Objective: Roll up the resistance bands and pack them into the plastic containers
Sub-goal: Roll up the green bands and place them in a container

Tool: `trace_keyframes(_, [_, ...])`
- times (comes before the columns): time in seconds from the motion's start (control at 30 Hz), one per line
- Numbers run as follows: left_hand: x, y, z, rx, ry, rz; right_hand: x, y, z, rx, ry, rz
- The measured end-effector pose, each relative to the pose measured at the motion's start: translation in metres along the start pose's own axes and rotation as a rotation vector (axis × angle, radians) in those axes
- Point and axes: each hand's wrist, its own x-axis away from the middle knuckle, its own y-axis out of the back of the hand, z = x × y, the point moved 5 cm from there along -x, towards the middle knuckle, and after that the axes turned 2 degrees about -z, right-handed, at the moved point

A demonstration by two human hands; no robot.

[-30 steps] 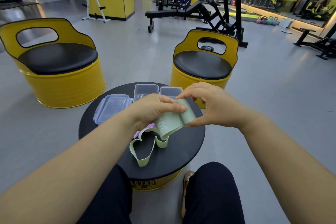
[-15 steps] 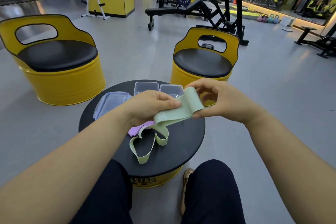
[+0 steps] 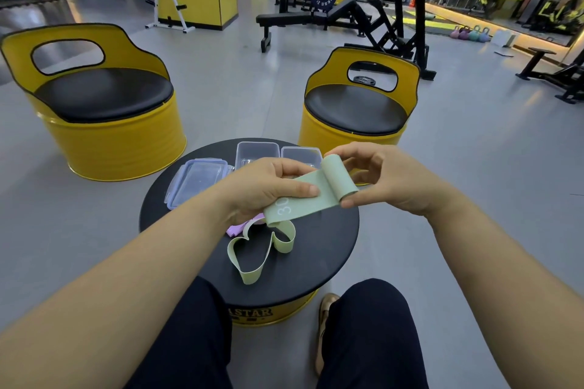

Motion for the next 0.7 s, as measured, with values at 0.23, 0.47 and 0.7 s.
trace_keyframes(0.23, [-0.005, 0.000, 0.007, -0.017, 0.056, -0.012, -0.005, -0.003, 0.008, 0.449, 0.101, 0.037])
trace_keyframes(0.47, [-0.008, -0.003, 0.009, -0.055, 0.044, -0.042, -0.009, -0.008, 0.008, 0.760, 0.206, 0.027])
trace_keyframes(0.7, [-0.009, -0.003, 0.004, -0.123, 0.002, -0.189, -0.009, -0.016, 0.008, 0.779, 0.224, 0.014])
